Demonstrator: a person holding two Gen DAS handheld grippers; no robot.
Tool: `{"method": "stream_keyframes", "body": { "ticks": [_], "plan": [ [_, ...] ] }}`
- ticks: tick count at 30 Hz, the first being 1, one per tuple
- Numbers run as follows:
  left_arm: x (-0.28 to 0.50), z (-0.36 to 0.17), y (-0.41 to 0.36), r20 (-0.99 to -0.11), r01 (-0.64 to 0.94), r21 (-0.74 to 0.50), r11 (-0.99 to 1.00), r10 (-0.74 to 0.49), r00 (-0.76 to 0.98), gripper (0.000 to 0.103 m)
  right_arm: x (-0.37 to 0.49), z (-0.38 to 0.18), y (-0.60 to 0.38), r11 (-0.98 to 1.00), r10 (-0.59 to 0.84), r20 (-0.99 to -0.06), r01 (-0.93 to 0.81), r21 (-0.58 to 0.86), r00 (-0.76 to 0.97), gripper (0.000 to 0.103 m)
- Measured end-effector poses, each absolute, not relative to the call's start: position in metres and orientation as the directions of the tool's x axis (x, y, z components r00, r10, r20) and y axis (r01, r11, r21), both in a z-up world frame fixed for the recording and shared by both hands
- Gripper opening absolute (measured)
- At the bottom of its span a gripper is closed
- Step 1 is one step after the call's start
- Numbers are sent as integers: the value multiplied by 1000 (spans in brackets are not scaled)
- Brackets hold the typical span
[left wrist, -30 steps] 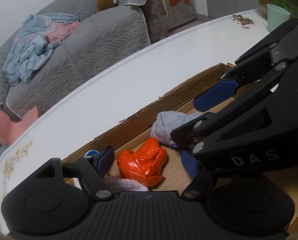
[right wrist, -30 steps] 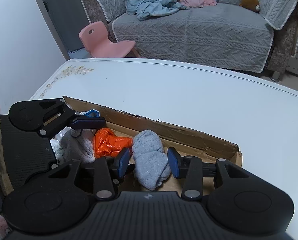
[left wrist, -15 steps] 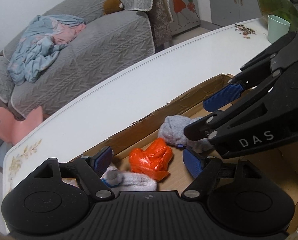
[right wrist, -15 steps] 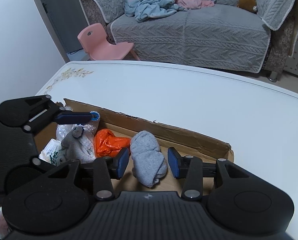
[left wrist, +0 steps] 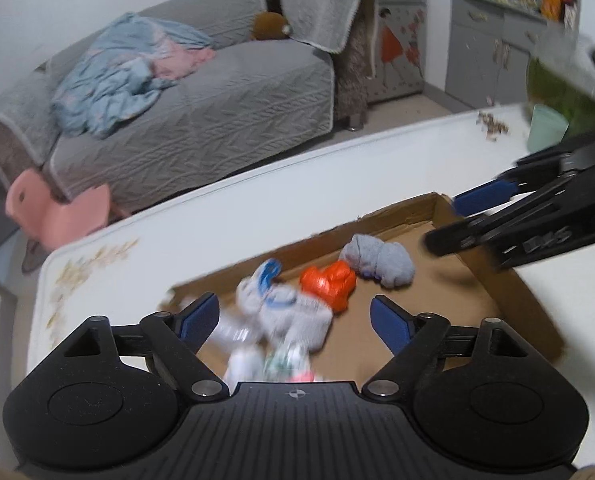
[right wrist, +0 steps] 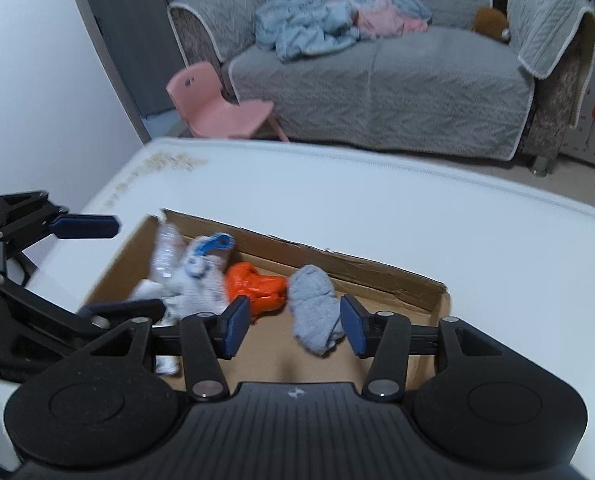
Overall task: Organize objects
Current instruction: 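Move both open grippers back toward the bundles on the table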
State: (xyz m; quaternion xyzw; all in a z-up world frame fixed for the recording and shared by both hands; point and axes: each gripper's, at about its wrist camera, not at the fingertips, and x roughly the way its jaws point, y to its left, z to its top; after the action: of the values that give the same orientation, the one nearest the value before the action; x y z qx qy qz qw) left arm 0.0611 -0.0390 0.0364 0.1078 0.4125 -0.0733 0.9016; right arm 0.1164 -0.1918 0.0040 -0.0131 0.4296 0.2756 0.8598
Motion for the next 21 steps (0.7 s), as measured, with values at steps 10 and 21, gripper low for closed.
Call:
{"method": "stream_keyframes", "body": {
  "ticks": [10, 21],
  "plan": [
    [-85, 43, -8, -833, 77, -52, 996, -85, 546, 97, -53, 70, -250, 872, 478, -524, -455, 182, 705, 102],
    [-132, -48, -14, -898, -116, -241, 964, -176, 403, 97, -128, 2, -230, 858, 457, -642, -494, 137, 616, 102]
  ]
}}
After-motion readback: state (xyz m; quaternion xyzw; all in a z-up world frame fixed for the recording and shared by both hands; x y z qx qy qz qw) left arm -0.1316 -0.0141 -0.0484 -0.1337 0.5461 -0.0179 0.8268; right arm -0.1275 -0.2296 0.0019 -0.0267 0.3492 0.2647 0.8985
